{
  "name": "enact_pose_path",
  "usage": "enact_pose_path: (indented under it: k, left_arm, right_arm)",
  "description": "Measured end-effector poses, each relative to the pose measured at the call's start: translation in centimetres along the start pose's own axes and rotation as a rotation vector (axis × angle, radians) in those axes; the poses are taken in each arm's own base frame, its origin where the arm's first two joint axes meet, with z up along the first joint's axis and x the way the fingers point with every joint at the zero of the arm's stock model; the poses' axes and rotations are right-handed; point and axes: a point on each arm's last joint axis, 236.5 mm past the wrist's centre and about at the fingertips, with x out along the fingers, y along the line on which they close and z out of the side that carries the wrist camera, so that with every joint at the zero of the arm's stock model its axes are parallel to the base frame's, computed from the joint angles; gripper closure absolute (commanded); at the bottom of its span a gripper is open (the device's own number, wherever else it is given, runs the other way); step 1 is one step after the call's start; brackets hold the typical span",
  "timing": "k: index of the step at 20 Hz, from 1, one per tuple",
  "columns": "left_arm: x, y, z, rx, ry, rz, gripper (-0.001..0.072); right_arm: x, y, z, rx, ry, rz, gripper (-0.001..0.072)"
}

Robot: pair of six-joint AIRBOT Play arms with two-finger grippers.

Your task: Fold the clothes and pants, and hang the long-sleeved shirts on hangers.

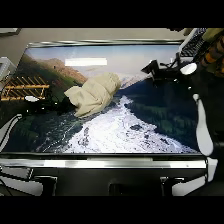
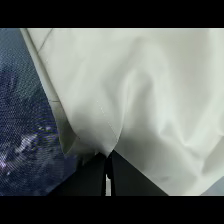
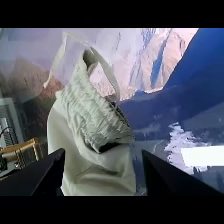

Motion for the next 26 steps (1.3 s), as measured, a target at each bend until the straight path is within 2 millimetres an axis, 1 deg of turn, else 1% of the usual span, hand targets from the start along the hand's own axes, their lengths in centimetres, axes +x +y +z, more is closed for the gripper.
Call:
enact_pose_path:
  k: [3,4,6,10,12,14,15,16,17,18,19,20,21,24,26]
  left_arm:
    - [0.0,-0.2,-0.4,0.000,0.018,-0.007,0.0695]
    - [0.0,-0.2,-0.6,0.000,0.024,-0.010,0.0696]
    - [0.0,-0.4,-0.9,0.000,0.036,-0.015,0.0696]
    - [0.0,-0.5,-1.1,0.000,0.047,-0.019,0.0695]
    - [0.0,-0.5,-1.2,0.000,0.050,-0.020,0.0695]
    - [0.0,-0.5,-1.2,0.000,0.050,-0.021,0.0696]
    - [0.0,-0.5,-1.2,0.000,0.051,-0.020,0.0695]
    - [0.0,-0.5,-1.2,0.000,0.051,-0.020,0.0696]
    - [0.0,-0.5,-1.2,0.000,0.051,-0.021,0.0696]
    - [0.0,-0.5,-1.2,0.000,0.051,-0.021,0.0696]
    - [0.0,-0.5,-1.2,0.000,0.052,-0.021,0.0695]
    - [0.0,-0.5,-1.2,0.000,0.052,-0.021,0.0696]
    - [0.0,-0.5,-1.2,0.000,0.053,-0.021,0.0696]
    - [-0.2,-0.4,-1.1,-0.003,0.050,-0.021,0.0696]
    - [-0.6,-0.3,-0.8,-0.007,0.044,-0.025,0.0697]
  right_arm:
    - [5.1,-2.7,-0.9,0.023,0.029,0.038,0.0156]
    - [6.6,-3.2,-1.4,0.025,0.032,0.042,0.0157]
    - [8.8,-3.6,-2.2,0.020,0.019,0.046,0.0157]
    - [11.7,-2.8,-3.7,0.001,-0.025,0.052,0.0158]
    - [12.7,-2.2,-4.5,-0.008,-0.044,0.057,0.0165]
    - [13.4,-1.5,-4.8,-0.010,-0.071,0.062,0.0182]
    - [13.7,-1.3,-5.0,-0.005,-0.082,0.065,0.0246]
    - [14.0,-1.0,-5.2,0.003,-0.088,0.070,0.0295]
    - [14.3,-0.8,-5.5,0.014,-0.091,0.075,0.0296]
    - [14.6,-0.7,-5.8,0.023,-0.090,0.080,0.0318]
    - [14.8,-0.5,-6.1,0.023,-0.090,0.082,0.0440]
    - [14.9,-0.3,-6.5,0.022,-0.086,0.086,0.0589]
    - [15.1,-0.2,-6.7,0.022,-0.085,0.088,0.0676]
    - [15.1,0.1,-6.9,0.014,-0.085,0.093,0.0677]
    - [14.7,1.0,-6.8,-0.006,-0.090,0.105,0.0678]
